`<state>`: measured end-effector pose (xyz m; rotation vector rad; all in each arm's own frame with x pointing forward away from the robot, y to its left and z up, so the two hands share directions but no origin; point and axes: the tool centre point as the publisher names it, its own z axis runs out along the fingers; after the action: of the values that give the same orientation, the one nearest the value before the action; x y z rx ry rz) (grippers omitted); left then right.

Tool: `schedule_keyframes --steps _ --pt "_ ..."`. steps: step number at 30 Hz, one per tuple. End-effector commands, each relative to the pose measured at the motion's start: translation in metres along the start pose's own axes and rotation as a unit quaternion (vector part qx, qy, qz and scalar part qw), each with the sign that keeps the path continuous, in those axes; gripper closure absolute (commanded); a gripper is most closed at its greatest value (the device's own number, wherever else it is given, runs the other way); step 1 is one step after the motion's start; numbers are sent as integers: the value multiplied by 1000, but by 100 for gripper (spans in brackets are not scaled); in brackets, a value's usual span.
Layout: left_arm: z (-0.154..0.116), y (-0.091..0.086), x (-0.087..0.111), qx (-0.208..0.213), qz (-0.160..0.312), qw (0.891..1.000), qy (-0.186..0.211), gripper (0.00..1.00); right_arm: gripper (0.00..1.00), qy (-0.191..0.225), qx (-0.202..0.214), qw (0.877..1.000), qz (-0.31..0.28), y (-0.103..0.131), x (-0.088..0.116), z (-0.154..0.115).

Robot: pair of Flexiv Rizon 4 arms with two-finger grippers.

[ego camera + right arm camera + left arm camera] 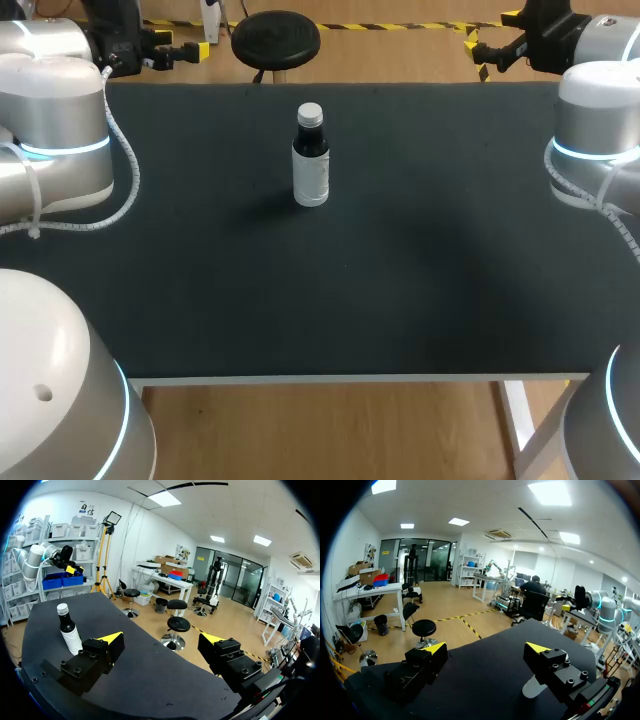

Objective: Unscrew the bottle cap

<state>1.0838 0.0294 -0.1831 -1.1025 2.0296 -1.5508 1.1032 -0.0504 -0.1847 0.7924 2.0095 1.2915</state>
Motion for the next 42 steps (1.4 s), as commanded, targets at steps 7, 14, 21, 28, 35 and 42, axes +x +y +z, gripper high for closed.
schedule_keyframes --steps 7,14,21,28,35,42 --pt "0 0 0 0 0 1000 0 0 0 1 0 1000 0 0 -1 0" --pt "0 0 0 0 0 1000 0 0 0 1 0 1000 0 0 -1 0" --pt "5 -3 10 6 48 997 53 0 0 1 0 1000 0 0 -1 0" --pt "28 0 40 -27 131 976 175 0 0 1 0 1000 0 0 -1 0" --pt "38 3 59 -33 172 954 241 0 0 1 0 1000 0 0 -1 0" --pt "38 3 59 -33 172 954 241 0 0 1 0 1000 0 0 -1 0"
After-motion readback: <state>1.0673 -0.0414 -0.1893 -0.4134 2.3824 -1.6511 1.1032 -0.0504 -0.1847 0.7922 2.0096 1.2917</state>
